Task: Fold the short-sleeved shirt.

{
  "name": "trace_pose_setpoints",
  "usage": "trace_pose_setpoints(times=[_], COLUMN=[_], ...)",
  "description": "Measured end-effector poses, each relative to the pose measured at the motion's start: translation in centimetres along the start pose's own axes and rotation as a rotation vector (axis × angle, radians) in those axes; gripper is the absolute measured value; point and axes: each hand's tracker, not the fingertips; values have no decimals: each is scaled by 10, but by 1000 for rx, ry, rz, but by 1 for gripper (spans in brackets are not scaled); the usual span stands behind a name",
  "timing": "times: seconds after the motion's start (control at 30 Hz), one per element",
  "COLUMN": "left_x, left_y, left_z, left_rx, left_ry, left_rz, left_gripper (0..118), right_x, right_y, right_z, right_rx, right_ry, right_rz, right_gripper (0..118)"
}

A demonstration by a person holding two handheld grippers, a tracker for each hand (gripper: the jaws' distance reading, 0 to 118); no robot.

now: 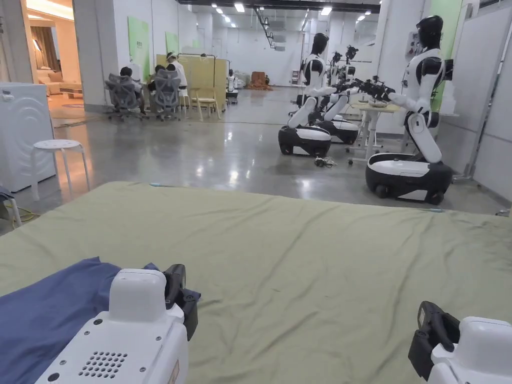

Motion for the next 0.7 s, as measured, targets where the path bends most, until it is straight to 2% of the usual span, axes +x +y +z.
trace_pose_setpoints(times=[0.07, 0.23, 0.4, 0.5, 0.6, 0.7], left_x=[1, -17, -67, -106, -140, -162], left_y=[-3, -1, -1, -2, 0, -2], left_z=[1, 5, 42, 68, 87, 94], left_rx=[20, 18, 18, 3, -8, -19], left_ry=[31, 83, 269, 430, 547, 597], left_rz=[-23, -10, -62, -107, -110, -75], left_gripper=[0, 0, 0, 0, 0, 0], right_x=[-3, -11, -59, -108, -148, -172], right_y=[1, 1, 5, 9, 11, 11], right_z=[1, -8, -37, -44, -45, -48], right_rx=[3, -19, -45, -34, -51, -48], right_ry=[-11, 32, 218, 362, 511, 547], right_rz=[51, 53, 35, 28, -16, -1], right_gripper=[0, 0, 0, 0, 0, 0])
